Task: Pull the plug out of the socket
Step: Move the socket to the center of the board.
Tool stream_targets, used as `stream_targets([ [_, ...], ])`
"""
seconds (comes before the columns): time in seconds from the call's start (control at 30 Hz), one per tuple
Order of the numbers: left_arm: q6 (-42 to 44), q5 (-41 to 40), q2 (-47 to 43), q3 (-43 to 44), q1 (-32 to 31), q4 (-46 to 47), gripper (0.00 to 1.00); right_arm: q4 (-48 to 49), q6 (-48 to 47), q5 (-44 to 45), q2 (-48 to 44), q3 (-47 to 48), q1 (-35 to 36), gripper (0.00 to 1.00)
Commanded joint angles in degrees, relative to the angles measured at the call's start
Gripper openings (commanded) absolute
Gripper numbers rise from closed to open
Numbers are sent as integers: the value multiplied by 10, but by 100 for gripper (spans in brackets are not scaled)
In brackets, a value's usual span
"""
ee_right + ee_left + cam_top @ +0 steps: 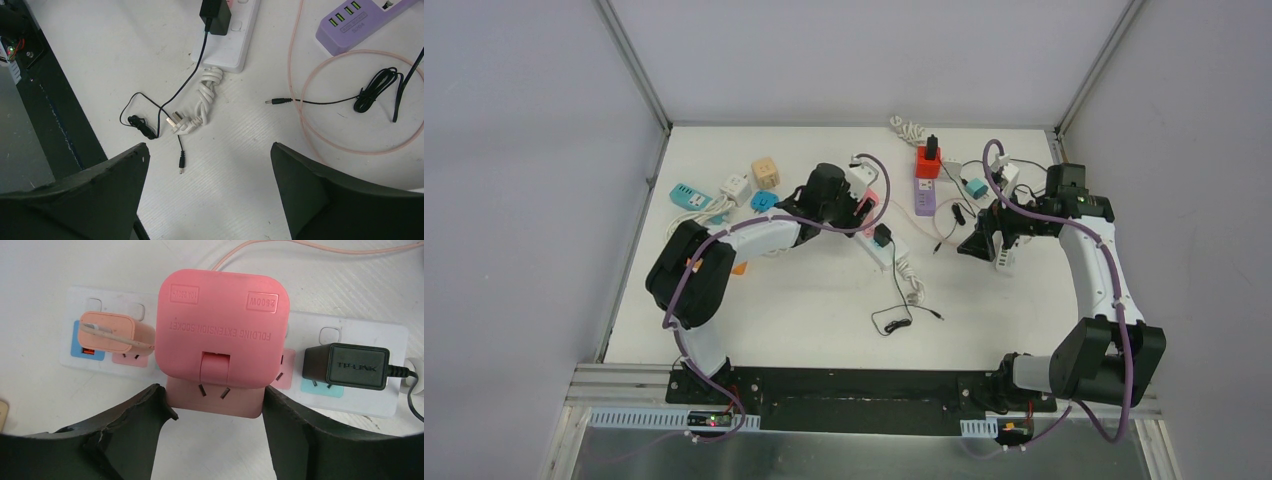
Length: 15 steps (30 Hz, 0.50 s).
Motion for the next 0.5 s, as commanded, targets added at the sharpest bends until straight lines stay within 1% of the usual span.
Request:
stream_targets([
  [0.0, -29, -2, -25, -23, -10, -22, 74, -1, -14, -4, 2, 15, 4, 95],
  [0.07, -31, -3, -29, -25, -10, -17, 80, -1, -14, -3, 2, 15, 4, 95],
  [0.13, -33, -5, -35, -29, -10, -13, 83, -1, -15, -3, 2, 15, 4, 95],
  [0.37, -38, -2, -60, -41, -10, -9, 84, -1, -15, 1, 2, 14, 4, 95],
  [0.47, -39, -3, -85, -53, -9, -6, 85, 0, -16, 1, 2, 13, 4, 95],
])
